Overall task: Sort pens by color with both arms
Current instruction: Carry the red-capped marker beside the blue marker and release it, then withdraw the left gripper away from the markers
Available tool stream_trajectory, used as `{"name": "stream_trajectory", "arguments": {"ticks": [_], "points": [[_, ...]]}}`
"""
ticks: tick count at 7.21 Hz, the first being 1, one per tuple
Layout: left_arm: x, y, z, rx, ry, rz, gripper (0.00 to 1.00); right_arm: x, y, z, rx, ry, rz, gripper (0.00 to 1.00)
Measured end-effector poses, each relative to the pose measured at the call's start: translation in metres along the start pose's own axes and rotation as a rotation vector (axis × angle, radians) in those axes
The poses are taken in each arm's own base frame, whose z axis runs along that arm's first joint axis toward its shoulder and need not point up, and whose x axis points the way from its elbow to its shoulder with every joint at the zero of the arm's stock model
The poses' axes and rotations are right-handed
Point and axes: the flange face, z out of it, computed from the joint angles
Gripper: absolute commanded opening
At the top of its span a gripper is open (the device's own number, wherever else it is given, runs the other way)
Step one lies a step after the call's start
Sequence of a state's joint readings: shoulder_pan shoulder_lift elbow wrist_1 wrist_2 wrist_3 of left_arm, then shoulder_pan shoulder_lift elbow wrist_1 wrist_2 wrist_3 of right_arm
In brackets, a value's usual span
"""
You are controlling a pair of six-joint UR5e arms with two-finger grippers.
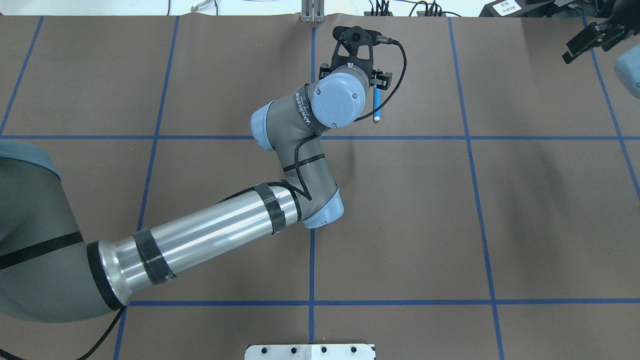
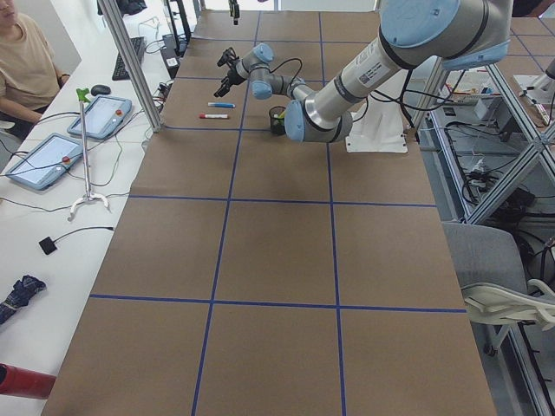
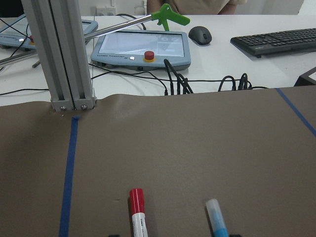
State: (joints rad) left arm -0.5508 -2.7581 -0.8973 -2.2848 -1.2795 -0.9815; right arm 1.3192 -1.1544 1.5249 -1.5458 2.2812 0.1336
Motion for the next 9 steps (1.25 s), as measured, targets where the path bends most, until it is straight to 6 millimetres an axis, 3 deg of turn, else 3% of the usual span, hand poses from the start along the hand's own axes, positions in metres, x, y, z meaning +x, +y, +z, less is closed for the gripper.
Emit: {"name": "stream_trajectory", "arguments": {"ticks": [2,3,4,5,7,9], "points": [[0.011,-0.028,-0.044,-0.116,-0.042,0.025,0.99,-0.013,-0.004,-0.015,0.042,-0.002,0.034,1.0],[0.006,-0.036,-0.064,-0.18,-0.056,0.026,0.99,-0.022,-0.007,-0.025,0.066,0.001,0.033,1.0],[-0.014,-0.042,-0.084,-0.242,-0.059,0.019,0.99,-0.041,-0.013,-0.034,0.09,-0.004,0.009,1.0],[-0.05,-0.049,-0.109,-0.319,-0.067,0.009,0.99,-0.069,-0.021,-0.041,0.109,-0.016,-0.033,1.0],[-0.136,-0.059,-0.177,-0.445,-0.099,0.052,0.99,-0.118,-0.027,-0.043,0.126,-0.037,-0.086,1.0],[-0.214,-0.062,-0.22,-0.508,-0.115,0.132,0.99,-0.178,-0.035,-0.039,0.135,-0.061,-0.077,1.0]]}}
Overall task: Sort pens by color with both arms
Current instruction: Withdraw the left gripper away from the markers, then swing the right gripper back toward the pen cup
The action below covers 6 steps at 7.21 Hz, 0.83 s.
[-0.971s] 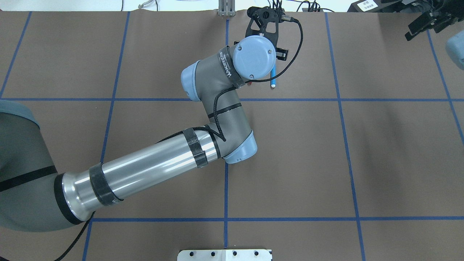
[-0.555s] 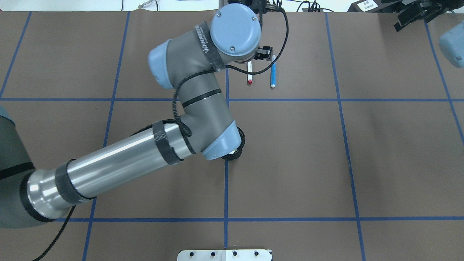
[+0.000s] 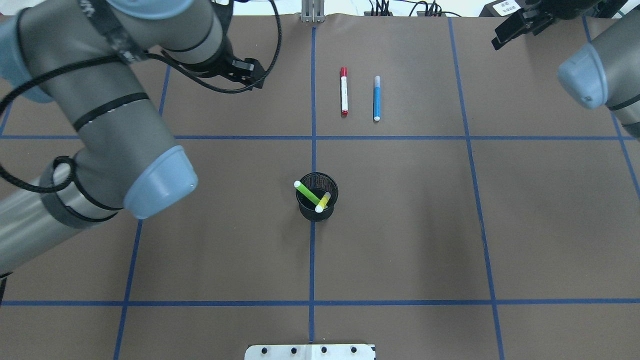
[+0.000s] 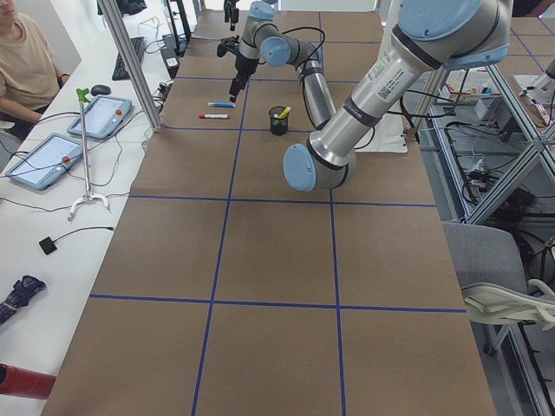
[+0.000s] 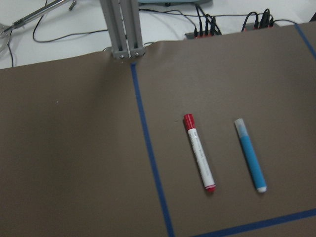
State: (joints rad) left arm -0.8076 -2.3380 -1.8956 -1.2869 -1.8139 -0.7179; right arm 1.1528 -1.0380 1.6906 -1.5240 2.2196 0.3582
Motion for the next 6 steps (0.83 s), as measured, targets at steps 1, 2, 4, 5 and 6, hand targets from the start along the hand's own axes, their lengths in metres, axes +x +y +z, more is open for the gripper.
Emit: {"name": "stream_trajectory", "arguments": {"ticks": [1,2,4,5,6], "points": [[-0.042,0.006,-0.002,-0.028,-0.009,0.037,0.99,-0.04,-0.01,0.009,0.004,-0.001,0.023,1.0],[-0.091,0.011,-0.002,-0.058,-0.018,0.082,0.99,-0.083,-0.02,0.018,-0.001,-0.001,0.052,1.0],[-0.184,0.023,-0.001,-0.117,-0.024,0.163,0.99,-0.177,-0.039,0.016,-0.063,0.022,0.125,1.0],[-0.218,0.03,0.0,-0.137,-0.026,0.186,0.99,-0.226,-0.045,0.015,-0.092,0.044,0.147,1.0],[-0.241,0.034,-0.001,-0.15,-0.026,0.201,0.99,-0.274,-0.054,0.019,-0.122,0.071,0.164,0.99]]}}
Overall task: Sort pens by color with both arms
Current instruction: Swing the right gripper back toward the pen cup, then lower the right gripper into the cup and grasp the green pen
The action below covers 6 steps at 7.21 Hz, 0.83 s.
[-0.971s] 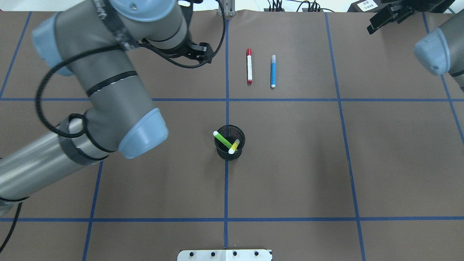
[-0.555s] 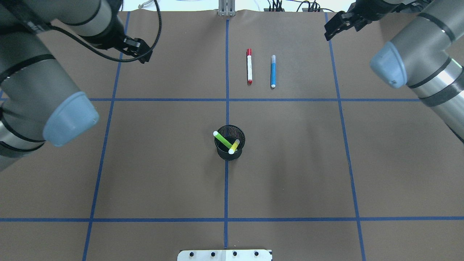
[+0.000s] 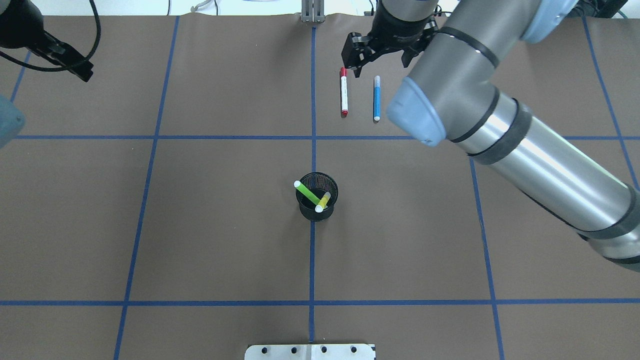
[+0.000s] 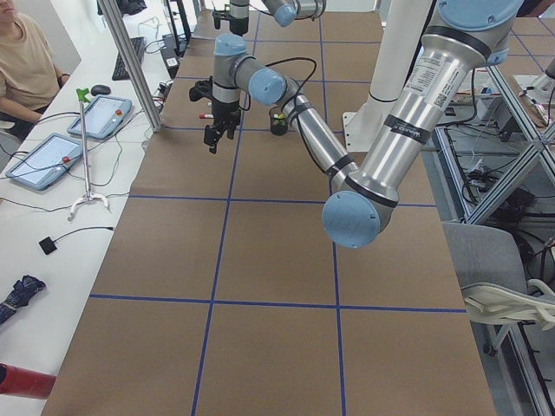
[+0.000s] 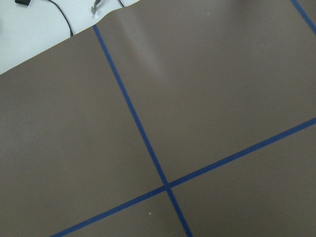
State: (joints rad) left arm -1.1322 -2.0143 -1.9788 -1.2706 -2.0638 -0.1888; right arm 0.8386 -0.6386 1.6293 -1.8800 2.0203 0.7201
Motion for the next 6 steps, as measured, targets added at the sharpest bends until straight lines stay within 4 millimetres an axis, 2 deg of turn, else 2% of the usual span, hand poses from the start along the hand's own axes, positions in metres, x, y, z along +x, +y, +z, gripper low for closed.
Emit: {"name": "stream_trajectory", "arguments": {"ticks": [2,3,5,6], "points": [[-0.027,0.014,0.001,-0.019,0.026,0.005,0.99,-0.107,-0.004,0.016,-0.063,0.088,0.026,0.98],[-0.034,0.018,0.002,-0.023,0.03,-0.001,0.99,-0.148,0.005,0.032,-0.11,0.124,0.027,0.97],[-0.038,0.021,0.001,-0.023,0.032,-0.006,0.99,-0.203,0.032,0.064,-0.221,0.197,0.023,0.77],[-0.038,0.021,0.001,-0.024,0.032,-0.007,0.99,-0.221,0.042,0.08,-0.266,0.231,0.02,0.68]]}}
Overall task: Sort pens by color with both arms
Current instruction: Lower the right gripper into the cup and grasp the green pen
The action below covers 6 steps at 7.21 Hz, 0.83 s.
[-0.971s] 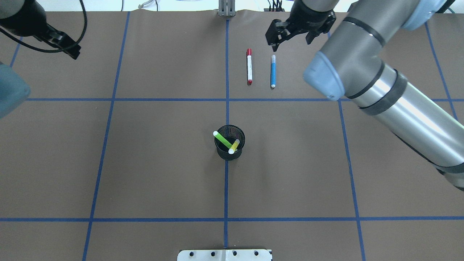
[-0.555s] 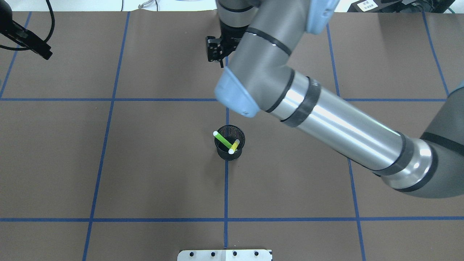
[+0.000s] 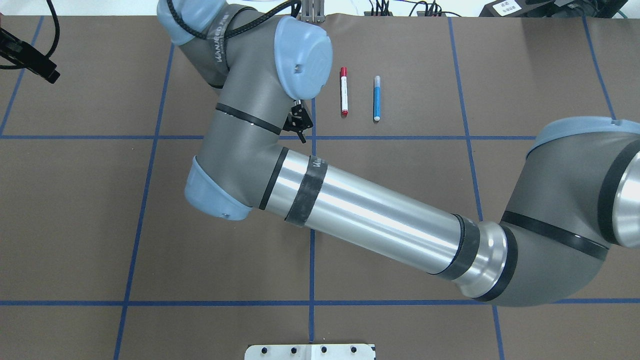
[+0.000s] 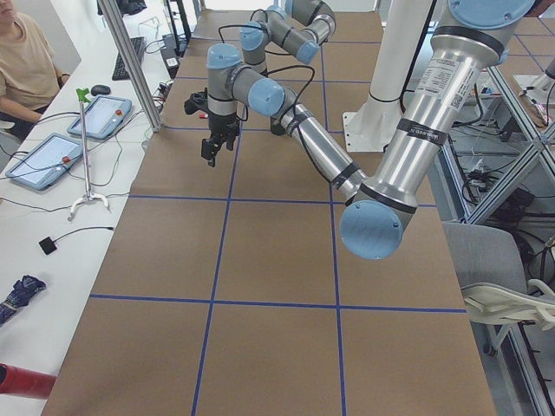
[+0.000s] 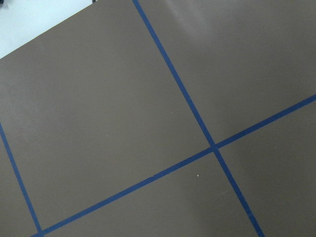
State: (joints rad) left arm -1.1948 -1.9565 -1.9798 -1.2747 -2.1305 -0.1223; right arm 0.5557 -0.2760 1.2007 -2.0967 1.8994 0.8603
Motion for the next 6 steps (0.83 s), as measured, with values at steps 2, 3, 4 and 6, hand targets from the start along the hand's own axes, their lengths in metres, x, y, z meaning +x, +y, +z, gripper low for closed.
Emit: {"name": "stream_trajectory", "arguments": {"ticks": [2,3,4,6], "points": [[0.0,0.0,0.0,0.001,0.0,0.0,0.99,-0.016,0.004,0.034,-0.058,0.062,0.001,0.6],[0.0,0.0,-0.001,0.002,0.0,0.0,0.99,-0.022,0.009,0.048,-0.066,0.09,-0.007,0.59],[0.001,0.0,-0.001,0.002,0.0,0.0,0.99,-0.029,0.016,0.057,-0.066,0.11,-0.016,0.59],[0.001,0.0,-0.001,0.002,0.001,0.0,0.99,-0.033,0.022,0.072,-0.065,0.138,-0.018,0.59]]}}
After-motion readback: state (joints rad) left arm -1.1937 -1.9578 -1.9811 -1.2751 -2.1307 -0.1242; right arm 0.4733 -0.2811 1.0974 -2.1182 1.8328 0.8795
